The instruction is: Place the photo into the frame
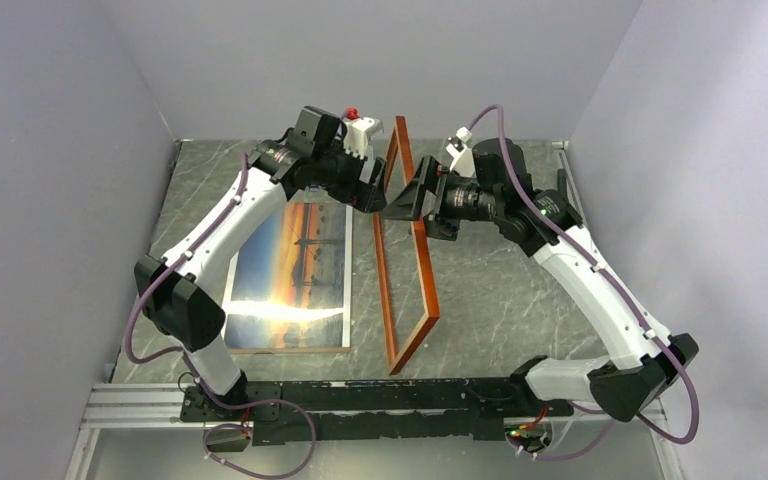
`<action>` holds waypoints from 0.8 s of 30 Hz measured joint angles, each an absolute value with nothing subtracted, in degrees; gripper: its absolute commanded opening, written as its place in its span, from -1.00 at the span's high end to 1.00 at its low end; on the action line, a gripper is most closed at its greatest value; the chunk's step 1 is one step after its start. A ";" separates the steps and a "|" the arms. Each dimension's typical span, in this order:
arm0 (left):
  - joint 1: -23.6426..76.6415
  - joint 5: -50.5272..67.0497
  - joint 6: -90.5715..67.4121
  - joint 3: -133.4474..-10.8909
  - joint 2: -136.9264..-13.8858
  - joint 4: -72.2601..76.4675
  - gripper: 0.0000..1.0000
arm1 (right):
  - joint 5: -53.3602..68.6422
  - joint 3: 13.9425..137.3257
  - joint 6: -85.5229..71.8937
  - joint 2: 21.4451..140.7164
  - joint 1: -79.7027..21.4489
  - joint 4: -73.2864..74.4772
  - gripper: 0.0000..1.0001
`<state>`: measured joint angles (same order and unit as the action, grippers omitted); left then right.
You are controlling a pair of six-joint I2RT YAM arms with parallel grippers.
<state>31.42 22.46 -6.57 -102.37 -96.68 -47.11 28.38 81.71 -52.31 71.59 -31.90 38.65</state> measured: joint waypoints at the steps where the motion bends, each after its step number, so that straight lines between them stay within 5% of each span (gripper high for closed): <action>1: 31.46 22.15 -6.44 -102.63 -97.12 -47.44 -0.90 | 27.66 82.72 -51.22 72.01 -31.90 40.34 -0.81; 12: 30.65 16.60 -3.27 -91.61 -92.07 -48.31 -0.89 | 13.30 91.46 -39.11 74.39 -30.35 58.94 -0.61; 24: 27.05 13.08 -2.04 -83.37 -85.10 -48.77 -0.89 | 0.49 85.47 -33.80 72.47 -28.95 63.75 -0.18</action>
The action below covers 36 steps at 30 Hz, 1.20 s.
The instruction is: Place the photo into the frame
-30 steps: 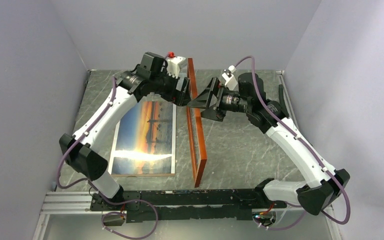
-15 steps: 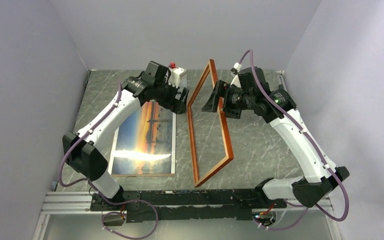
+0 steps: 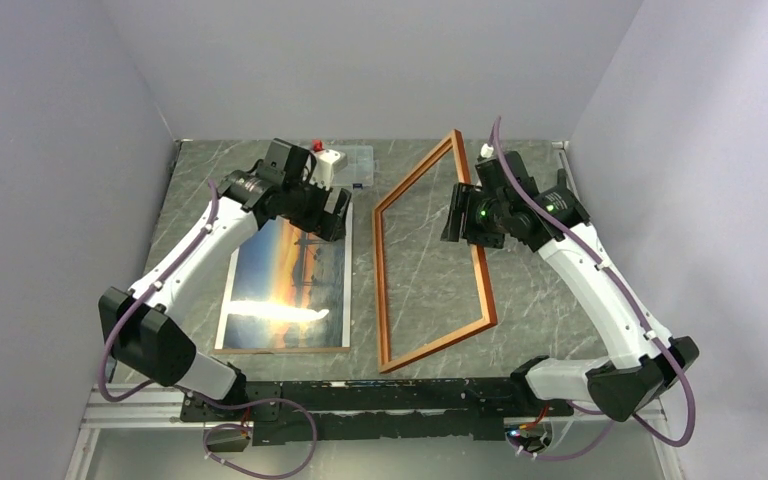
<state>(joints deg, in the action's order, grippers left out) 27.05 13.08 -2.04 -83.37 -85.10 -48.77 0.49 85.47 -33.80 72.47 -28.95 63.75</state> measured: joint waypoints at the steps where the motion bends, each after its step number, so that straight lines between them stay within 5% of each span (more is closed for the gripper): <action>1: 26.83 12.78 -1.98 -83.24 -84.64 -48.75 -0.89 | -0.30 84.86 -33.56 72.47 -28.91 63.86 -0.15; 7: 25.17 10.13 -1.50 -82.43 -82.70 -47.81 -0.89 | -4.71 81.95 -32.16 72.47 -28.88 63.96 0.04; 36: 20.45 4.40 1.52 -77.49 -76.55 -47.88 -0.89 | -22.74 73.21 -25.67 80.40 -26.26 56.07 0.23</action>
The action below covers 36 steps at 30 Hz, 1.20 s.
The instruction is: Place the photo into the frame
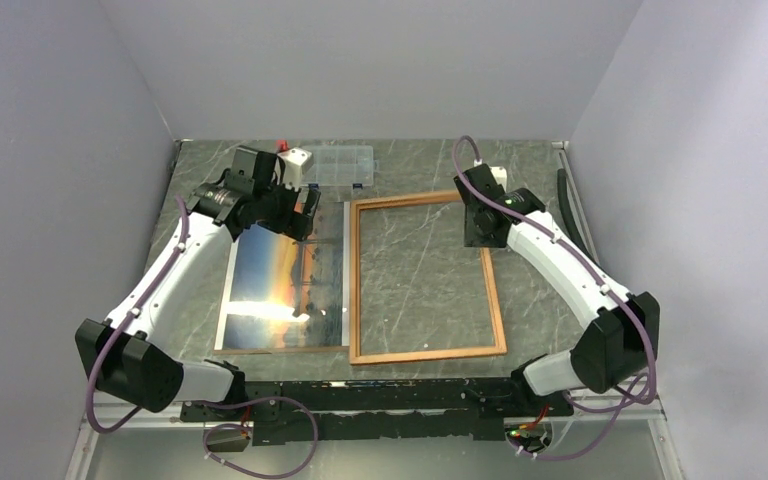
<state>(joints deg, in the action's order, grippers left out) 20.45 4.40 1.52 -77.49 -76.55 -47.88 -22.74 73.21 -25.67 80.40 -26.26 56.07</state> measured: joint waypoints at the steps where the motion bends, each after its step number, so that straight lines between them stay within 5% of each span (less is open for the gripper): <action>1: 20.36 4.40 1.67 -77.34 -76.55 -47.88 -0.89 | -23.07 72.90 -25.63 80.60 -25.93 55.53 0.25; 10: 19.05 2.66 3.81 -77.06 -77.84 -49.28 -0.89 | -23.49 69.87 -25.02 84.38 -21.02 49.60 0.38; 12: 18.76 2.68 3.88 -77.06 -77.73 -49.15 -0.89 | -22.92 69.84 -25.15 85.54 -20.47 48.64 0.27; 15: 18.11 2.76 3.90 -77.06 -77.73 -49.21 -0.89 | -20.49 69.60 -26.48 86.63 -21.23 46.52 -0.19; 18: 16.38 4.21 4.03 -77.06 -77.71 -49.60 -0.90 | -19.40 69.54 -28.53 86.91 -23.31 44.86 -0.33; 36: 5.43 9.98 8.34 -75.18 -76.31 -51.83 -0.89 | -25.30 68.23 -32.95 102.19 -17.21 40.47 -0.01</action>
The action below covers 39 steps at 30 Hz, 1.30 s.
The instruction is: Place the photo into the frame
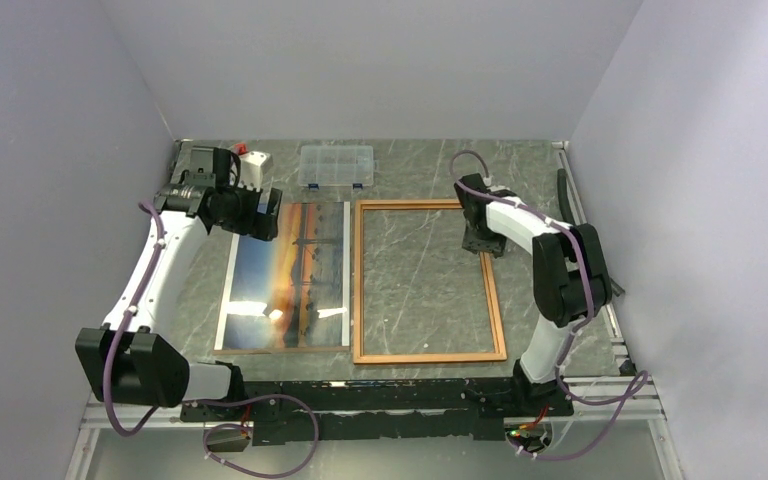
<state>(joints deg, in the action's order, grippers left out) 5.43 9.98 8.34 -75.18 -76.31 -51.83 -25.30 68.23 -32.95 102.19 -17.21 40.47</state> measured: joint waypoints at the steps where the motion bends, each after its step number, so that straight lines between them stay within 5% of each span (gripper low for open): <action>1: 5.26 10.28 8.51 -75.18 -76.20 -51.88 -0.89 | -25.63 68.38 -32.53 103.02 -16.19 39.86 0.04; 7: 4.89 11.14 9.39 -75.18 -76.14 -52.25 -0.89 | -24.99 69.08 -30.59 106.15 -11.70 36.60 0.23; 17: 4.78 11.35 9.89 -75.18 -76.09 -52.25 -0.90 | -24.53 72.66 -28.77 108.77 -8.58 34.30 0.23; 30: 0.25 11.64 10.87 -75.20 -75.88 -54.92 -0.89 | -25.61 71.50 -37.30 100.05 -13.21 36.16 -0.78; 39: -8.49 13.85 10.90 -75.20 -76.34 -53.82 -0.89 | -25.43 76.93 -40.84 98.17 -34.61 37.15 -0.99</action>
<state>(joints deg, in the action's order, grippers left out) -8.49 13.85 10.90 -75.20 -76.34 -53.82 -25.43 76.93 -40.84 98.17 -34.61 37.15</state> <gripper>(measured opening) 0.949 0.993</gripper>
